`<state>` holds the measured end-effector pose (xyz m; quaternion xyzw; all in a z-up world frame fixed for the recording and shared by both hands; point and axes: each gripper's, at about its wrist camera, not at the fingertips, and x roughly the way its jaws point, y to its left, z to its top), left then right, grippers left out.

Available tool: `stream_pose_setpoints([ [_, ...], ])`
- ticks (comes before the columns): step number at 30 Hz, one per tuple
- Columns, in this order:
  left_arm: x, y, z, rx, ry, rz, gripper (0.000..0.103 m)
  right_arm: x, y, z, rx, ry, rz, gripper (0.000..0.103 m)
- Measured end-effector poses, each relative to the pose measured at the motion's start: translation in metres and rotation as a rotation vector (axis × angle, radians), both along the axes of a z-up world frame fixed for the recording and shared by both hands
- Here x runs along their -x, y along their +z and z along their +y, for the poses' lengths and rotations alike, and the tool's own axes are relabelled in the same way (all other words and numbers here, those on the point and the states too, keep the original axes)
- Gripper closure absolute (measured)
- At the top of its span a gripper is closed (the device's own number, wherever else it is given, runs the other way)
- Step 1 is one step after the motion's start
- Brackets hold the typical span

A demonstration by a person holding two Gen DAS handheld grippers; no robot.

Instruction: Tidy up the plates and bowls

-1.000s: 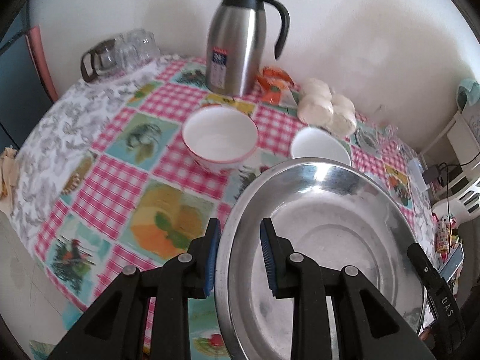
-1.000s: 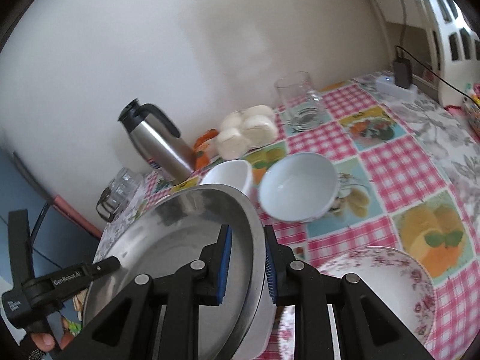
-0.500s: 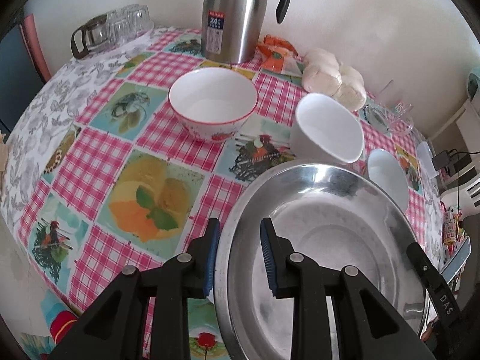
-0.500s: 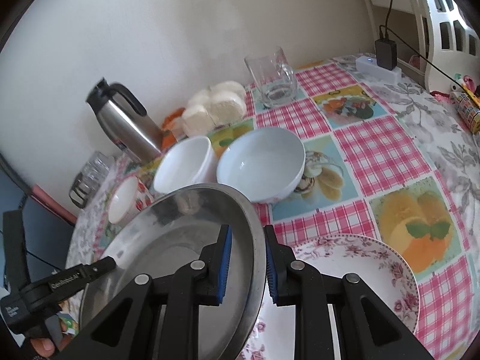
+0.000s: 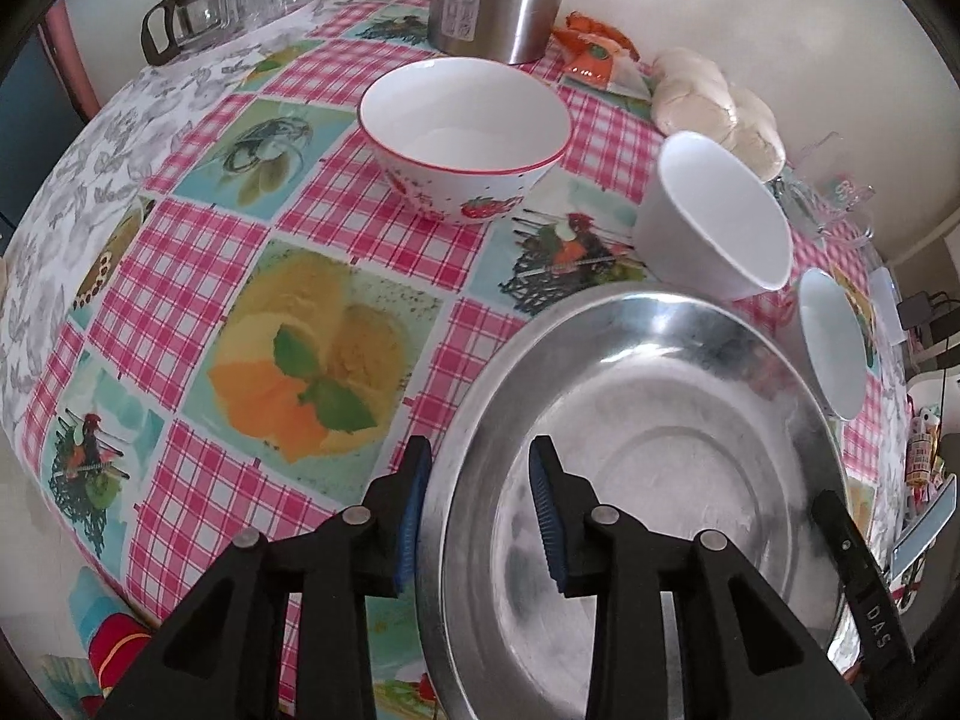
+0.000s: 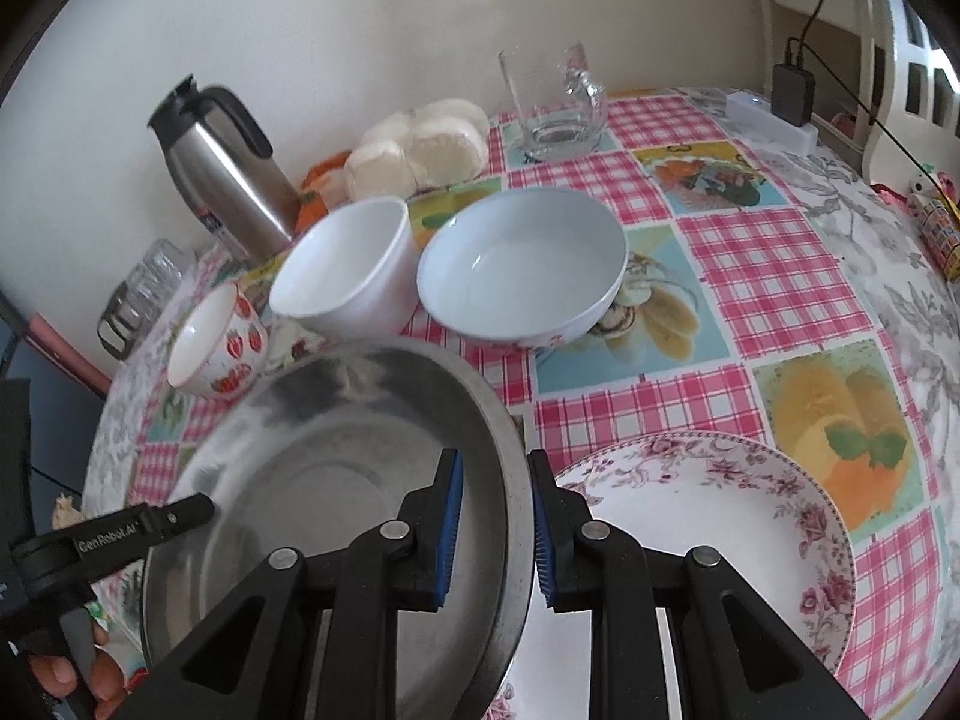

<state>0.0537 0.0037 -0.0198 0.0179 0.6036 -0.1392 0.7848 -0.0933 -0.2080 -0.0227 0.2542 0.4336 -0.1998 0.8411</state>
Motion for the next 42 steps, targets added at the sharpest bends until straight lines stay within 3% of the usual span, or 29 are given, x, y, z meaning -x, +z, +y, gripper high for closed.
stream_pose_setpoints([
  [18,-0.015,-0.018,0.005,0.004,0.039,0.052,0.068,-0.012,-0.014,0.015,0.056,0.037,0.082,0.078],
  [42,-0.022,-0.024,-0.001,0.012,0.027,0.049,0.067,-0.012,-0.015,0.015,0.074,0.023,0.080,0.078],
])
